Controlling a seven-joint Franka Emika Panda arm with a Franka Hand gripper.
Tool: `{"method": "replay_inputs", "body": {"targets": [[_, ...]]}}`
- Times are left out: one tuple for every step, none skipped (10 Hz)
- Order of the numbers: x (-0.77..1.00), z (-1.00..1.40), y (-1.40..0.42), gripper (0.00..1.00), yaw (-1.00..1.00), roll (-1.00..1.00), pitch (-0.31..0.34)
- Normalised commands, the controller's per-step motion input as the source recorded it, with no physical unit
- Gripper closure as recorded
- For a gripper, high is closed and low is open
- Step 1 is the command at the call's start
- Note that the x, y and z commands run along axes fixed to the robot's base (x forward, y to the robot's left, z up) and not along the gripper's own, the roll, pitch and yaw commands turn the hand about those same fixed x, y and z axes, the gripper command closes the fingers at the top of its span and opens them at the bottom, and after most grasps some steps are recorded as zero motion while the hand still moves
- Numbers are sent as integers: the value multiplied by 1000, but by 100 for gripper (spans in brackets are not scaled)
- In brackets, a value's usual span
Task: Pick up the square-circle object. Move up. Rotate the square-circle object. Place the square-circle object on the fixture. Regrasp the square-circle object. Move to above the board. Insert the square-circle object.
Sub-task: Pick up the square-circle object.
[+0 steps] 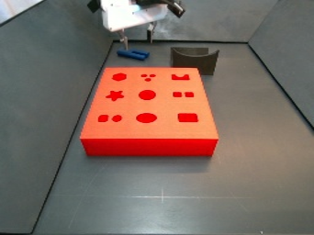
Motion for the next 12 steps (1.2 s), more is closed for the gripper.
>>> {"method": "replay_inputs", "body": {"targets": [[-103, -420, 0, 0, 260, -36, -203], [-106, -374, 0, 0, 220, -79, -190], [-103, -349, 0, 0, 194, -113, -197], [-86, -286, 0, 0, 160, -139, -190], [-31, -69, 14, 0, 0, -91, -111], [0, 0, 0, 0, 0, 0, -10], [0, 0, 0, 100, 0, 0, 0], [0, 0, 0, 100, 0, 0, 0], [0, 0, 0, 100, 0, 0, 0], [0, 0, 0, 100, 0, 0, 0], [0, 0, 0, 100, 0, 0, 0], [0, 0, 0, 100, 0, 0, 0]]}}
